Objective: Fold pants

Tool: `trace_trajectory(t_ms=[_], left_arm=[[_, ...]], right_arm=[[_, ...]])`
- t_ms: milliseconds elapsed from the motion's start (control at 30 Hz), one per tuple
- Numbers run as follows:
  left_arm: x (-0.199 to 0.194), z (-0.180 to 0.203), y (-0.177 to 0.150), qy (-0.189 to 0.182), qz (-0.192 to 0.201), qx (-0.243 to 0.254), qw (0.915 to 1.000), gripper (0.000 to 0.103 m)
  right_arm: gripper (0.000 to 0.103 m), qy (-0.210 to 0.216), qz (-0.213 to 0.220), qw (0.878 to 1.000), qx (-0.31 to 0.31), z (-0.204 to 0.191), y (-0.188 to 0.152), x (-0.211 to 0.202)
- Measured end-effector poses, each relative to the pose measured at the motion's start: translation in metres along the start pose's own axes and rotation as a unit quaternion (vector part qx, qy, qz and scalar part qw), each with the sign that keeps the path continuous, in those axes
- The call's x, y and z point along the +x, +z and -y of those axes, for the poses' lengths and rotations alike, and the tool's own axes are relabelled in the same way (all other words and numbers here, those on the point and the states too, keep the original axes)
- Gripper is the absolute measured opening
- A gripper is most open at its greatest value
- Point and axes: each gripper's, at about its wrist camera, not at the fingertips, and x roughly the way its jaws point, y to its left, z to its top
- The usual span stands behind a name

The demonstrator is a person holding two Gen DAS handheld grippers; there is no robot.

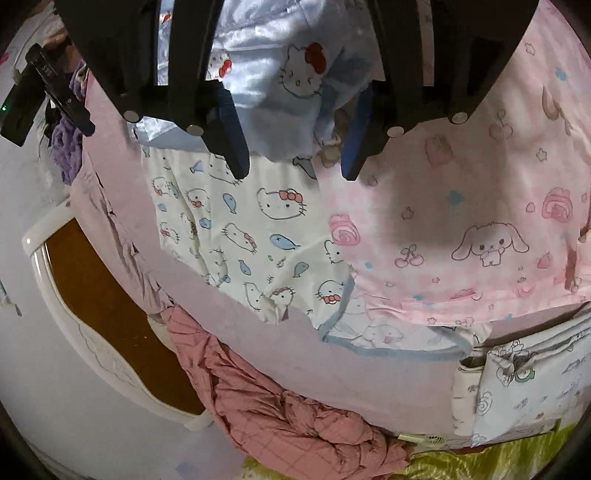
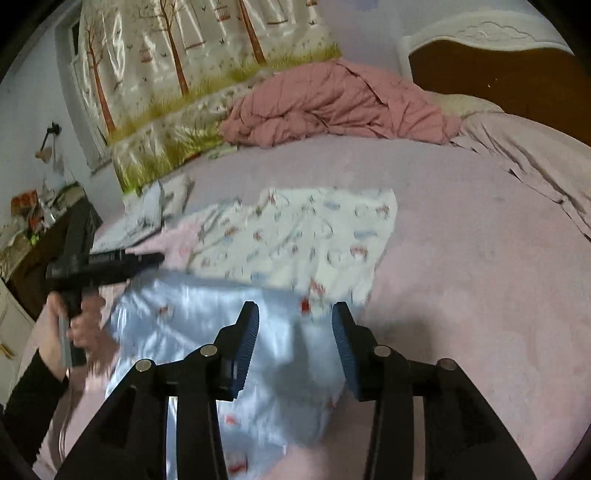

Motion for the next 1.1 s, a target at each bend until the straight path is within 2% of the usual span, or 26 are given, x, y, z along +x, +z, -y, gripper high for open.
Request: trace_trajectory(t_ms=[33, 67, 100, 200, 233, 300, 400, 467, 600, 733, 833, 933, 1100], left_arm=[[0.004, -0.002, 0.002, 0.0, -0.005, -0.008, 1.0, 0.044], [0.008, -0.004, 0.003, -0.001, -0.012, -0.014, 0.9998, 0.033], [0.012, -0.006, 0.003, -0.003, -0.019, -0.019, 0.9996, 0.028], [0.025, -0.008, 0.001, -0.015, -0.045, -0.025, 0.9986, 0.004], [0.026, -0.007, -0.001, -0.011, -0.045, -0.018, 0.9988, 0.001], [0.021, -0.003, -0.002, 0.006, -0.029, 0.002, 0.9996, 0.001], [0.014, 0.001, -0.001, 0.017, -0.013, 0.019, 0.9996, 0.001], [0.013, 0.004, 0.0, 0.023, -0.01, 0.026, 0.9993, 0.001], [0.018, 0.02, -0.004, 0.096, 0.009, 0.095, 0.9908, 0.001], [0.025, 0.016, -0.008, 0.095, 0.011, 0.102, 0.9902, 0.001], [0.011, 0.016, -0.012, 0.101, 0.043, 0.116, 0.9873, 0.004], [-0.016, 0.026, -0.02, 0.119, 0.085, 0.145, 0.9785, 0.01], [-0.07, 0.054, -0.05, 0.131, 0.178, 0.199, 0.9548, 0.019]], right_arm=[[0.043, 0.008, -0.002, 1.0, 0.003, 0.001, 0.004, 0.008], [0.041, 0.011, -0.006, 1.0, 0.008, 0.002, 0.005, 0.016], [0.036, 0.011, -0.012, 1.0, 0.014, 0.004, 0.006, 0.027], [0.027, 0.009, -0.045, 0.999, 0.014, 0.003, 0.006, 0.057], [0.025, 0.01, -0.054, 0.998, 0.017, 0.004, 0.003, 0.064], [0.023, 0.002, -0.07, 0.997, 0.017, 0.009, -0.003, 0.074], [0.023, -0.038, -0.091, 0.995, 0.019, 0.023, -0.013, 0.085], [0.023, -0.033, -0.097, 0.994, 0.035, 0.032, -0.016, 0.087], [0.023, -0.042, -0.097, 0.994, 0.024, 0.039, -0.025, 0.08], [0.023, -0.065, -0.093, 0.993, -0.01, 0.03, -0.029, 0.075], [0.023, -0.076, -0.084, 0.993, -0.025, 0.025, -0.029, 0.066], [0.023, -0.066, -0.062, 0.996, -0.018, 0.025, -0.03, 0.047], [0.023, -0.075, 0.015, 0.997, -0.029, 0.011, -0.031, 0.001]])
